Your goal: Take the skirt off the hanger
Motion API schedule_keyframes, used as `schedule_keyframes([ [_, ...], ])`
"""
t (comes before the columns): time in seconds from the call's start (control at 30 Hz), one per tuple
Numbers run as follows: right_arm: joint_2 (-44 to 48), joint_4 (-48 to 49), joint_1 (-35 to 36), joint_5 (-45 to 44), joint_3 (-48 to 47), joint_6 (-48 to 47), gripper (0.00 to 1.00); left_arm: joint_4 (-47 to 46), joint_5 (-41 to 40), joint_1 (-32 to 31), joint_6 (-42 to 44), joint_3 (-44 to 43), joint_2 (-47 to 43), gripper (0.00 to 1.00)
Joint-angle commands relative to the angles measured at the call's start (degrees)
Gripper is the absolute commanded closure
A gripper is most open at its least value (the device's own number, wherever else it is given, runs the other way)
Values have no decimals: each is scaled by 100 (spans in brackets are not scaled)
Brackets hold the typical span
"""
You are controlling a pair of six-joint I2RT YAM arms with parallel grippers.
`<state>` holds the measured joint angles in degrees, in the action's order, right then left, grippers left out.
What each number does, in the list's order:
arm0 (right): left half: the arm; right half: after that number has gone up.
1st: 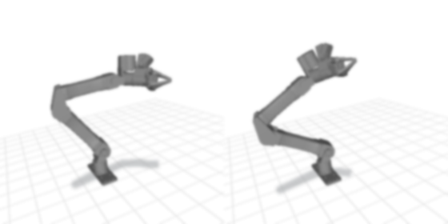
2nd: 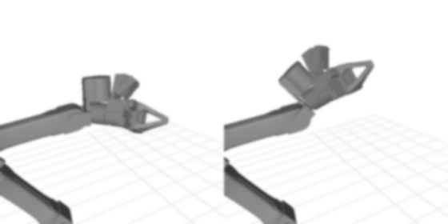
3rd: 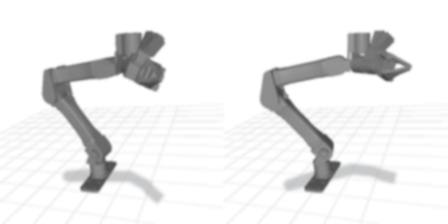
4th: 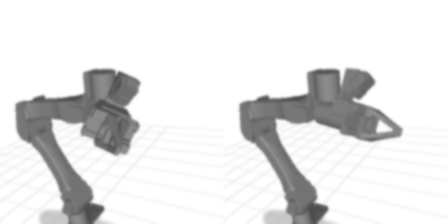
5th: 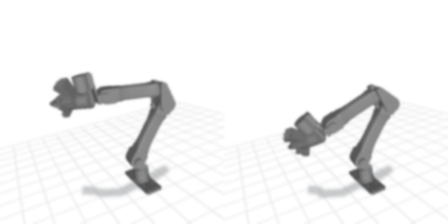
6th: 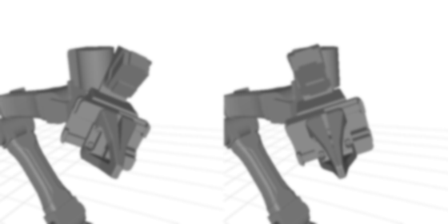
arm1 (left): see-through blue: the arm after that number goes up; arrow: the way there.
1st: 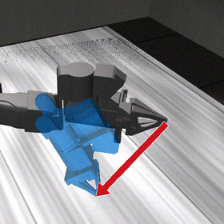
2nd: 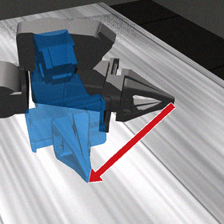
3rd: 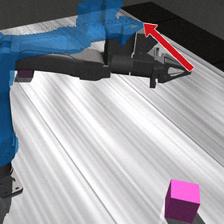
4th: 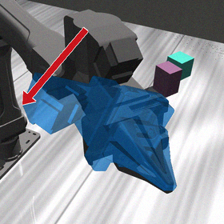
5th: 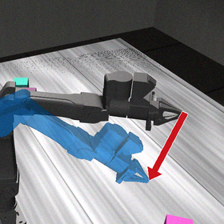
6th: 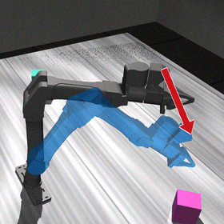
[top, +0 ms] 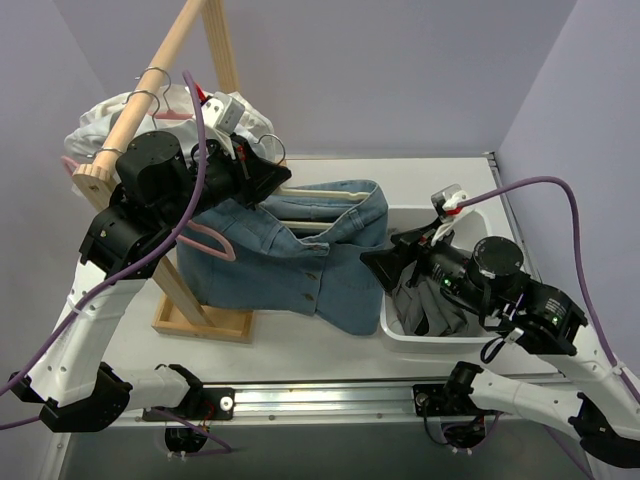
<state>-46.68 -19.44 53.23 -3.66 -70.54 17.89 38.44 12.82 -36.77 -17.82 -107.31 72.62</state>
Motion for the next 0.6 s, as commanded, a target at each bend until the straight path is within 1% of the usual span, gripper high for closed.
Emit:
schedule_keyframes([
  [0.0, -227, 353, -6, -381, -109, -172, 28, -442, 177, 4, -169, -352, -204, 98],
  [0.03, -280, 432, -15, -346, -100, -181, 29, -451, 194, 4, -177, -361, -204, 98],
  [0.07, -350, 493, -6, -355, -56, -189, 34, -460, 203, -5, -178, -370, -213, 98],
  [0.13, -412, 625, -6, -425, -12, -224, 37, -468, 230, 4, -204, -387, -213, 98],
  [0.2, -500, 687, -15, -486, 23, -251, 56, -469, 256, 4, -195, -414, -213, 98],
  [0.23, -518, 679, -15, -539, 23, -251, 68, -460, 247, 4, -186, -423, -222, 98],
  [0.27, -535, 635, -15, -600, 23, -207, 95, -451, 230, 4, -160, -423, -222, 98],
  [0.3, -536, 565, -6, -844, -3, -172, 100, -434, 160, 4, -134, -414, -222, 98],
  [0.4, -352, 231, -15, -1206, 49, -67, 100, -433, 81, 4, -72, -379, -248, 98],
  [0.5, 61, -137, -6, -1715, 146, 65, 100, -503, -24, 4, -46, -317, -257, 98],
  [0.57, 350, -418, -6, -2242, 120, 214, 100, -582, -95, -5, -54, -256, -283, 98],
])
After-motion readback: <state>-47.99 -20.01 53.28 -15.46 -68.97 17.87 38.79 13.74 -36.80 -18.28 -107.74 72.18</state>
